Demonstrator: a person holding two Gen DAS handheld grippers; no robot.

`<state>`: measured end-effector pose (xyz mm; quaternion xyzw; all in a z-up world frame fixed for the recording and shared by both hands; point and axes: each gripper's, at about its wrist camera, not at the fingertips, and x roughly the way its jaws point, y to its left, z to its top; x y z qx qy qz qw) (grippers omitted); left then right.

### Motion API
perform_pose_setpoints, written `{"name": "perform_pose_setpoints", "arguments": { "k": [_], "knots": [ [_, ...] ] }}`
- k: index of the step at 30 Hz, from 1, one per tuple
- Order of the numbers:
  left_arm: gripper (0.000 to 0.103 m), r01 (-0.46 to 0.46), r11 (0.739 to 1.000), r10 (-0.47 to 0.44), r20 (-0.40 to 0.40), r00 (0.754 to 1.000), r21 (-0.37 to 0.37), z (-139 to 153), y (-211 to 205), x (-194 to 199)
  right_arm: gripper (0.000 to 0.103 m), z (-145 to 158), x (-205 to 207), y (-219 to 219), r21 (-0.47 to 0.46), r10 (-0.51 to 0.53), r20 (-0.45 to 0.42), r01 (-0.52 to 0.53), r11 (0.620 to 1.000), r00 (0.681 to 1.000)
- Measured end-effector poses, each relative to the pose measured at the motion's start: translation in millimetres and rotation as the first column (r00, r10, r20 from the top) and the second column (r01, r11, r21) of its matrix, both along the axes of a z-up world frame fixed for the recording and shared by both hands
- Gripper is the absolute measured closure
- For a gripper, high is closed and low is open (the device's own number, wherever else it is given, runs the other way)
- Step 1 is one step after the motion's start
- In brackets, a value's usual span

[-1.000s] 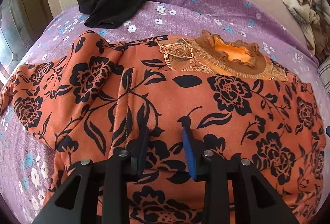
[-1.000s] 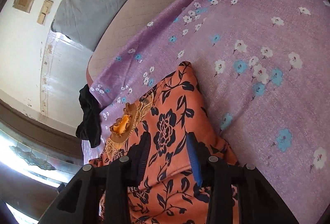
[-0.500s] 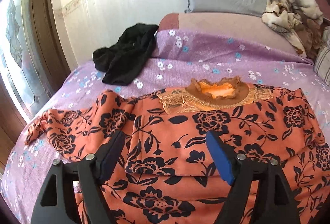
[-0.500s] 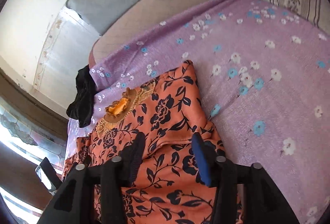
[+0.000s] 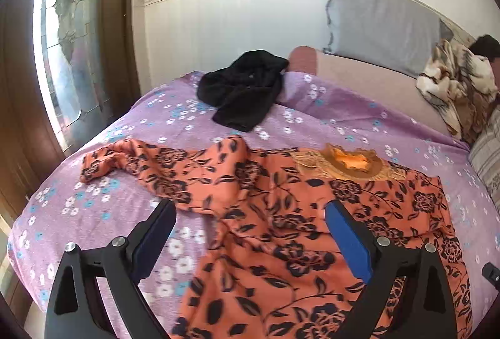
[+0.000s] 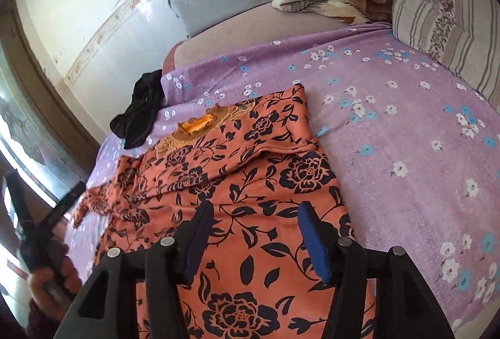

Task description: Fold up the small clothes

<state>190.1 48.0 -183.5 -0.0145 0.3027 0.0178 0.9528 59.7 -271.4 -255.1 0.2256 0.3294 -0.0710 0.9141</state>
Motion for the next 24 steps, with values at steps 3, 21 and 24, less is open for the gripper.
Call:
{"name": "perform_pose_setpoints", "arguments": {
  "k": [3, 21, 24],
  "knots": [
    [0.007, -0.111, 0.994, 0.112, -0.007, 0.994, 0.022, 14, 63, 4, 0.043, -4, 9, 6, 0.007, 0.025, -0.014, -0.025, 1.000, 1.000],
    [0.007, -0.547, 0.764, 0.436, -0.351, 0.829, -0.342, -57, 330, 104, 0.043, -17, 45, 4, 0.068, 0.066, -0.048, -0.062, 0.996, 0.997],
    [0.008, -0.564, 0.706, 0.412, -0.399, 0.819, -0.429, -75, 333, 124, 0.043, -18, 48, 2, 0.041, 0.059, -0.057, -0.057, 0.998, 0.997]
  ]
}}
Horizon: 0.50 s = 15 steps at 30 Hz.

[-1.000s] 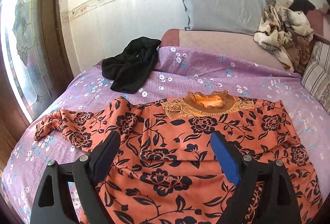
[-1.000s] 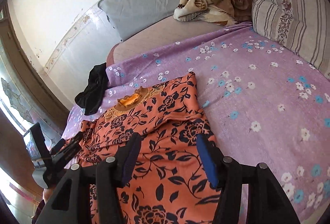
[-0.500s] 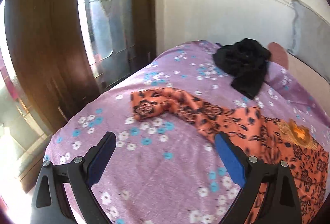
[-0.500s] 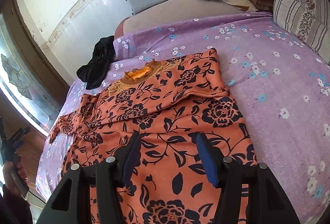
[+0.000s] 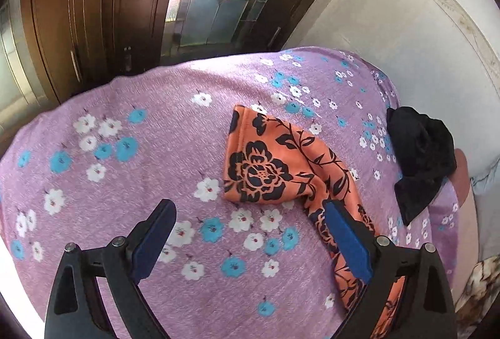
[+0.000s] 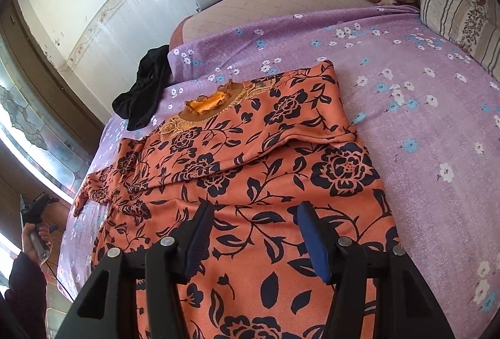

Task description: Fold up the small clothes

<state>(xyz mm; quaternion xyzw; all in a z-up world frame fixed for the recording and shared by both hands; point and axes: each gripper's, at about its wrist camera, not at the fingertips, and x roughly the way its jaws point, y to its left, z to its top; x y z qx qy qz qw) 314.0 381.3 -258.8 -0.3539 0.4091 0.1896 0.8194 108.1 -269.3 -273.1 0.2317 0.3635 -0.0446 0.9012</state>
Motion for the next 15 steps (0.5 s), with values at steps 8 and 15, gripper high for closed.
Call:
{"name": "perform_pose_setpoints", "arguments": {
  "k": [8, 15],
  "knots": [
    [0.026, -0.036, 0.985, 0.039, 0.016, 0.999, -0.168, -40, -9, 29, 0.043, -9, 21, 2, -0.038, 0.013, -0.037, -0.014, 0.999, 0.999],
    [0.025, -0.178, 0.970, 0.192, 0.072, 0.979, -0.165, -45, 14, 50, 0.043, -11, 35, 2, -0.069, 0.008, -0.031, -0.010, 0.998, 0.999]
  ]
}}
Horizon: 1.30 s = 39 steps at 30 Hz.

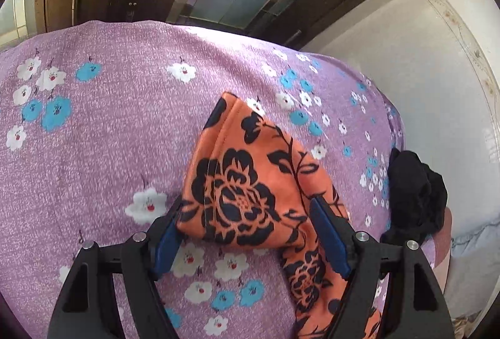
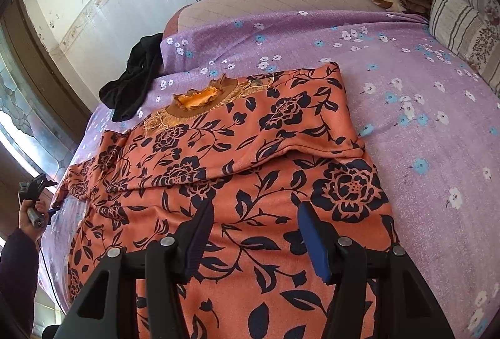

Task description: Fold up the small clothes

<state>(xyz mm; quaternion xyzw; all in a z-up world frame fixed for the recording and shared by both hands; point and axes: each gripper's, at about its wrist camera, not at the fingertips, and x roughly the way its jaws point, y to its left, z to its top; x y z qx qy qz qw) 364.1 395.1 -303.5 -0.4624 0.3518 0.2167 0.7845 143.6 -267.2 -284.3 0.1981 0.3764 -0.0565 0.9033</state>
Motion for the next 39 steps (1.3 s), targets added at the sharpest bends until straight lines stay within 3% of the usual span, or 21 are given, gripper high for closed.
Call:
{"name": "perform_pose_setpoints", "arguments": {
  "k": [2, 3, 5, 6, 8, 13, 16, 19, 24, 28, 34, 39],
  "knots": [
    [0.029, -0.020, 0.999, 0.019, 0.010, 1.000, 0.036, -1, 5, 6, 0.043, -2, 4, 0, -0.002, -0.004, -0.001, 0.004, 1.000, 1.000],
    [0.038, -0.027, 0.998, 0.027, 0.004, 1.000, 0.062, -1, 7, 9, 0.043, -3, 7, 0, -0.001, -0.004, -0.005, 0.004, 1.000, 1.000],
    [0.095, -0.007, 0.995, 0.012, -0.048, 0.999, 0.102, -2, 11, 16, 0.044, -6, 11, 2, -0.008, 0.000, -0.012, 0.000, 1.000, 1.000],
    [0.095, 0.007, 0.994, 0.000, -0.070, 0.998, 0.108, -2, 12, 18, 0.045, -7, 13, 4, -0.018, 0.001, -0.012, -0.002, 1.000, 1.000],
    [0.096, 0.020, 0.990, -0.014, -0.042, 0.999, 0.141, 8, 11, 12, 0.051, -6, 14, 7, -0.036, 0.002, 0.003, -0.002, 0.999, 1.000],
    [0.096, 0.137, 0.944, -0.137, -0.022, 0.990, 0.299, 72, -15, 5, 0.056, -1, 14, 0, -0.019, -0.029, 0.032, 0.030, 0.999, 0.999],
    [0.096, 0.227, 0.899, -0.248, 0.006, 0.969, 0.374, 128, -44, 0, 0.056, 6, 9, -11, 0.017, -0.070, 0.063, 0.069, 0.997, 0.996],
    [0.096, 0.321, 0.839, -0.371, 0.029, 0.928, 0.440, 188, -92, -4, 0.056, 15, 3, -23, 0.057, -0.105, 0.091, 0.100, 0.993, 0.990],
    [0.096, 0.478, 0.718, -0.571, 0.036, 0.820, 0.507, 265, -202, -13, 0.056, 22, -7, -51, 0.116, -0.181, 0.123, 0.167, 0.979, 0.976],
    [0.096, 0.599, 0.620, -0.704, 0.023, 0.710, 0.507, 292, -304, -17, 0.056, 22, -14, -87, 0.173, -0.254, 0.126, 0.231, 0.957, 0.959],
    [0.096, 0.761, 0.449, -0.846, -0.051, 0.531, 0.468, 271, -460, -16, 0.056, 22, -30, -133, 0.305, -0.338, 0.134, 0.285, 0.908, 0.932],
    [0.094, 0.883, 0.337, -0.923, -0.072, 0.378, 0.326, 216, -558, -14, 0.056, 20, -38, -154, 0.343, -0.366, 0.123, 0.306, 0.888, 0.922]
  ]
}}
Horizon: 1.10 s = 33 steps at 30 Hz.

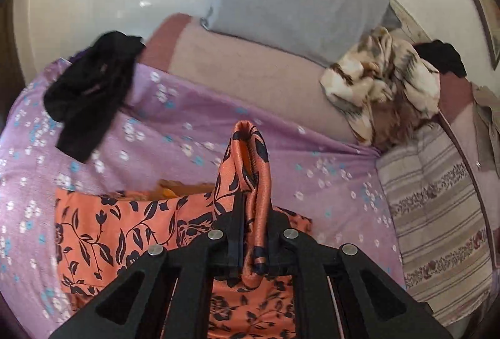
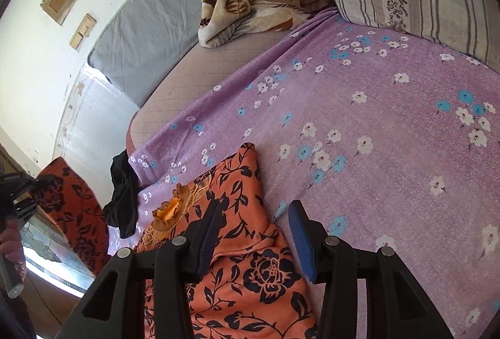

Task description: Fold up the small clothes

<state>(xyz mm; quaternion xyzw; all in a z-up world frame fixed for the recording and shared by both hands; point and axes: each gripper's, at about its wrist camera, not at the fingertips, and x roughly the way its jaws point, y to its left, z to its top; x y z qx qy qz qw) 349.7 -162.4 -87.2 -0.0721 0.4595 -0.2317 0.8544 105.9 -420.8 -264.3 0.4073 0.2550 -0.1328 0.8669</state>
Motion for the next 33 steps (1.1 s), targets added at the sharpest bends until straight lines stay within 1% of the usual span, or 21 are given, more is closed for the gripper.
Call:
{"name": "perform_pose_setpoints", "arguments": {
  "k": [2, 3, 4, 6, 7, 8, 10, 12, 13, 16, 18, 19, 20, 22, 24, 26, 27, 29, 30, 32, 33],
  "knots": [
    [0.092, 0.070, 0.997, -0.072, -0.079, 0.994, -0.033, -20, -25, -4, 0.055, -4, 0, -7, 0.018, -0.009, -0.020, 0.009, 1.000, 1.000],
    [0.092, 0.109, 0.993, -0.113, -0.098, 0.989, -0.042, -26, -36, -8, 0.055, -6, 1, -10, 0.024, -0.013, -0.027, 0.014, 1.000, 1.000],
    [0.091, 0.145, 0.988, -0.149, -0.098, 0.984, -0.051, -28, -43, -13, 0.055, -7, 1, -12, 0.030, -0.017, -0.033, 0.018, 0.999, 0.999],
    [0.084, 0.170, 0.984, -0.173, -0.046, 0.984, -0.054, -24, -39, -22, 0.050, -9, 0, -15, 0.054, -0.016, -0.030, 0.018, 0.998, 0.999],
    [0.072, 0.159, 0.986, -0.160, -0.011, 0.987, -0.048, -19, -31, -24, 0.045, -9, 1, -14, 0.061, -0.014, -0.027, 0.015, 0.998, 1.000],
    [0.057, 0.134, 0.990, -0.134, 0.022, 0.991, -0.036, -15, -20, -25, 0.044, -8, 2, -12, 0.058, -0.009, -0.028, 0.010, 0.998, 1.000],
    [0.050, 0.060, 0.998, -0.060, 0.084, 0.995, -0.008, -11, 9, -26, 0.044, -6, 6, -5, 0.032, 0.008, -0.036, -0.006, 0.999, 0.999],
    [0.050, -0.004, 1.000, 0.002, 0.124, 0.992, 0.017, -15, 43, -33, 0.044, -5, 8, 4, 0.004, 0.028, -0.039, -0.028, 1.000, 0.999],
    [0.049, -0.050, 0.998, 0.045, 0.129, 0.991, 0.036, -24, 59, -34, 0.044, -3, 9, 8, -0.012, 0.039, -0.038, -0.039, 0.999, 0.999],
    [0.048, -0.164, 0.984, 0.155, 0.116, 0.981, 0.073, -66, 107, -48, 0.045, 0, 14, 18, -0.063, 0.073, -0.041, -0.075, 0.995, 0.996],
    [0.048, -0.240, 0.963, 0.228, 0.099, 0.969, 0.125, -102, 133, -55, 0.051, 0, 22, 25, -0.078, 0.109, -0.042, -0.112, 0.991, 0.993],
    [0.048, -0.266, 0.949, 0.253, 0.093, 0.963, 0.170, -119, 142, -58, 0.059, 0, 28, 28, -0.088, 0.126, -0.043, -0.129, 0.988, 0.991],
    [0.048, -0.285, 0.934, 0.271, 0.090, 0.958, 0.215, -135, 149, -59, 0.063, 0, 35, 31, -0.101, 0.138, -0.043, -0.142, 0.985, 0.990],
    [0.048, -0.327, 0.904, 0.312, 0.098, 0.945, 0.276, -159, 161, -58, 0.063, -4, 54, 40, -0.118, 0.168, -0.049, -0.173, 0.978, 0.985],
    [0.048, -0.337, 0.890, 0.326, 0.088, 0.941, 0.306, -176, 168, -50, 0.064, -13, 77, 51, -0.097, 0.227, -0.074, -0.234, 0.967, 0.971],
    [0.048, -0.313, 0.890, 0.308, 0.069, 0.949, 0.333, -186, 171, -39, 0.064, -23, 98, 64, -0.087, 0.269, -0.123, -0.280, 0.956, 0.955],
    [0.048, -0.308, 0.885, 0.301, 0.076, 0.951, 0.350, -188, 171, -32, 0.064, -27, 106, 70, -0.087, 0.288, -0.138, -0.301, 0.950, 0.948],
    [0.048, -0.342, 0.863, 0.337, 0.080, 0.938, 0.372, -195, 179, -19, 0.064, -35, 118, 79, -0.087, 0.309, -0.167, -0.326, 0.941, 0.936],
    [0.047, -0.359, 0.855, 0.362, 0.066, 0.930, 0.373, -201, 185, -14, 0.064, -39, 122, 82, -0.086, 0.314, -0.181, -0.333, 0.939, 0.932],
    [0.038, -0.355, 0.846, 0.376, 0.025, 0.926, 0.397, -218, 191, -3, 0.064, -48, 131, 85, -0.092, 0.313, -0.227, -0.340, 0.936, 0.922],
    [0.036, -0.369, 0.843, 0.387, 0.036, 0.922, 0.392, -220, 194, -2, 0.063, -55, 135, 85, -0.088, 0.308, -0.266, -0.341, 0.936, 0.913]
  ]
}}
